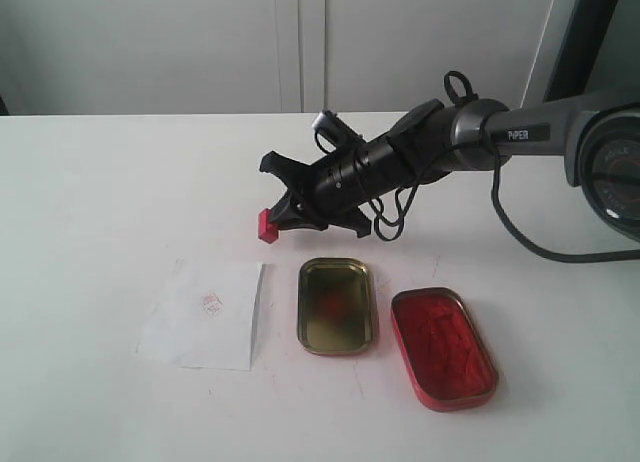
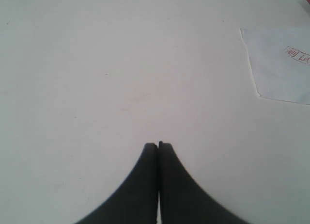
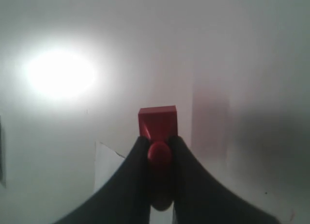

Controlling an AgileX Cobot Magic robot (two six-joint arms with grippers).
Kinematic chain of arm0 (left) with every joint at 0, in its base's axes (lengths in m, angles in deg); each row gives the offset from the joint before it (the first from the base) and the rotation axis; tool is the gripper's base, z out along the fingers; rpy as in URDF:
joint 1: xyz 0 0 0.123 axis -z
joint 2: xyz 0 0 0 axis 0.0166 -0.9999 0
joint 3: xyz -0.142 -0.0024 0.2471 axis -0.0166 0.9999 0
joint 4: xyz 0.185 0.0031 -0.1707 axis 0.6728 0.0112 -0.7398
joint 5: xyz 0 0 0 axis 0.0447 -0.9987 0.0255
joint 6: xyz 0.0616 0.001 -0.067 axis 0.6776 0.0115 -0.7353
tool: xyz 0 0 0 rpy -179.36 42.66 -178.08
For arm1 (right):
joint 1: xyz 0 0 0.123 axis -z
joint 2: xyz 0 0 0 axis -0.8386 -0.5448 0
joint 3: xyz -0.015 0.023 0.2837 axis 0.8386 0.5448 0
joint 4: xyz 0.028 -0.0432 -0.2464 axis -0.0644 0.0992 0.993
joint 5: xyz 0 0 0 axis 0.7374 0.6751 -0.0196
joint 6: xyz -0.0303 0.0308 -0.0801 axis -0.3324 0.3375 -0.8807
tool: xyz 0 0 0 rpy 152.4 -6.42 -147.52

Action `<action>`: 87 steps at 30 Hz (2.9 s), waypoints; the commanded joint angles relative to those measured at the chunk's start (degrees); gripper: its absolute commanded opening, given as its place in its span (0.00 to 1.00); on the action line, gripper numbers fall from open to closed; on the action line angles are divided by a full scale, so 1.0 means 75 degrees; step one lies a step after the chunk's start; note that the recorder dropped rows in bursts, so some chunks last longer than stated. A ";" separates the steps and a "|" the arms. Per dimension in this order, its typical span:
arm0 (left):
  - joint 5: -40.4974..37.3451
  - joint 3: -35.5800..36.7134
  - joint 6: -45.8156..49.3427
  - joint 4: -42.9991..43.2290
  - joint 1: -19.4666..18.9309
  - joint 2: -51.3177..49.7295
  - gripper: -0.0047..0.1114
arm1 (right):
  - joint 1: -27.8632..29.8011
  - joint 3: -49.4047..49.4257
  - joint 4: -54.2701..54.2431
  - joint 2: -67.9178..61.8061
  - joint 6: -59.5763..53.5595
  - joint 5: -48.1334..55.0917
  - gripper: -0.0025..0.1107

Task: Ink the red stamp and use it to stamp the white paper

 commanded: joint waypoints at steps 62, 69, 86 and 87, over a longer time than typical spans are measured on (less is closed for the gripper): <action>-0.0109 0.0074 -0.0020 0.0011 -0.0005 0.0027 0.04 | 0.0485 0.0021 0.8389 0.2538 0.4079 0.4094 0.02; -0.0109 0.0074 -0.0020 0.0011 -0.0005 0.0027 0.04 | 0.0913 0.0034 0.8307 0.2568 0.3931 0.4248 0.02; -0.0109 0.0074 -0.0020 0.0011 -0.0005 0.0027 0.04 | 0.2218 0.1721 0.8293 0.3735 0.3875 0.3577 0.02; -0.0109 0.0074 -0.0020 0.0011 -0.0005 0.0027 0.04 | 0.2235 0.1794 0.8293 0.3779 0.3875 0.3559 0.02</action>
